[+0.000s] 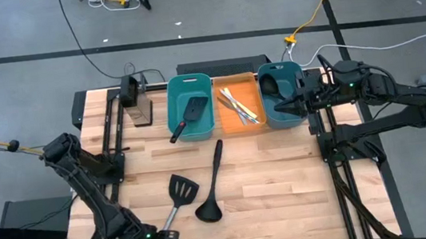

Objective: Pick & Place Kitchen Items
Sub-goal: Put the black spatula into the green bin

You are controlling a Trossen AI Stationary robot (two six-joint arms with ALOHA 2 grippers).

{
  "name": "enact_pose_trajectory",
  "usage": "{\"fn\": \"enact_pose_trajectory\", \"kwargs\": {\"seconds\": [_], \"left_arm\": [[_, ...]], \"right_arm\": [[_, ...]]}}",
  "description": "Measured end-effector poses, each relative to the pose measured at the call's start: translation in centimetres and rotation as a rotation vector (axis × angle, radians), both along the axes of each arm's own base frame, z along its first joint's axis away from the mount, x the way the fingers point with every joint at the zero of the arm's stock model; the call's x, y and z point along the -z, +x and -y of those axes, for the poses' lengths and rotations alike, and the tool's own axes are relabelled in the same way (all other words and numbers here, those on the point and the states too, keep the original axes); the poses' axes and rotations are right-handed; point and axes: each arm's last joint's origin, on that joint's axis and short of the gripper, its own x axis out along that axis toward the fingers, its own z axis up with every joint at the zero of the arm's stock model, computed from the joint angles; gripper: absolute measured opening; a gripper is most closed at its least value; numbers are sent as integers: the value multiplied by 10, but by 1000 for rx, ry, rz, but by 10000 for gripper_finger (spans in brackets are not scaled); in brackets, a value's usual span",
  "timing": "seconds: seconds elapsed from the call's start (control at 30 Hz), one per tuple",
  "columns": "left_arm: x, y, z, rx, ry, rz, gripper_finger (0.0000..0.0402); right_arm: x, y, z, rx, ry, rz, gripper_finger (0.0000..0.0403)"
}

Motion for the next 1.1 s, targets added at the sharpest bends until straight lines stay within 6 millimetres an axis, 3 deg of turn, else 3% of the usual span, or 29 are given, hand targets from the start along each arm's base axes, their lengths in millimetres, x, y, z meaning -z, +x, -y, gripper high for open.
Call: {"fn": "enact_pose_trajectory", "kwargs": {"seconds": [0.23, 0.53, 1.1], "left_arm": [[1, -2, 2, 38, -55, -74, 167], [31, -9, -9, 25, 21, -143, 167], [56, -6, -11, -119, -71, -135, 179]], "right_arm": [[0, 0, 0, 0, 0, -4, 6], [0, 0, 0, 1, 0, -4, 6], [1, 1, 0, 8, 28, -14, 6]]}}
